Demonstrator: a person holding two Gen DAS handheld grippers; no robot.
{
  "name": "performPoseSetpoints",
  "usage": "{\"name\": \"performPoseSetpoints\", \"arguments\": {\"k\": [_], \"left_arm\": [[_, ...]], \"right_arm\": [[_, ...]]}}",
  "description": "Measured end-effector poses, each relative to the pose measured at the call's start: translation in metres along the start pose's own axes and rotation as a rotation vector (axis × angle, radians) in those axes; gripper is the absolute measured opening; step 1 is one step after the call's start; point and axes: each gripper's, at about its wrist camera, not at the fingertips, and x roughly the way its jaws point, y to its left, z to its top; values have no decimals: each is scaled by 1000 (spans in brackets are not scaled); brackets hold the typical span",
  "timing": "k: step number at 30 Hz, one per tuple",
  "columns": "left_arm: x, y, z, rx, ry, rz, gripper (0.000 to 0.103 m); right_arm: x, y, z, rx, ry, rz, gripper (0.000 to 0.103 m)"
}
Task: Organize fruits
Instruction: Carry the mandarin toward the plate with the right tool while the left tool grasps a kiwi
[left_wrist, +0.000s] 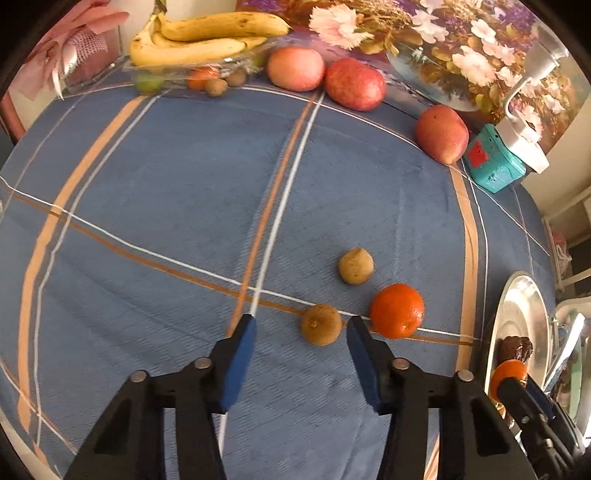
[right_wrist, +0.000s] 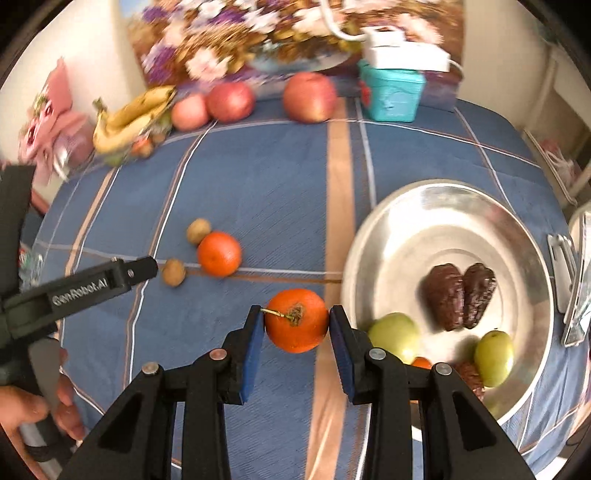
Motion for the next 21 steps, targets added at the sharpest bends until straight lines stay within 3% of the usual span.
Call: {"name": "performPoseSetpoints", "arguments": {"k": [4, 12, 21], "left_arm": [[9, -2, 1, -3, 6, -8, 49], [10, -7, -2, -9, 10, -21, 24], [-11, 12, 2, -68, -45, -23, 18]], "right_arm": [[-5, -9, 7, 44, -15, 6, 38], [-10, -17, 8, 76, -18, 20, 38], [-12, -24, 11, 95, -25, 23, 38]]}}
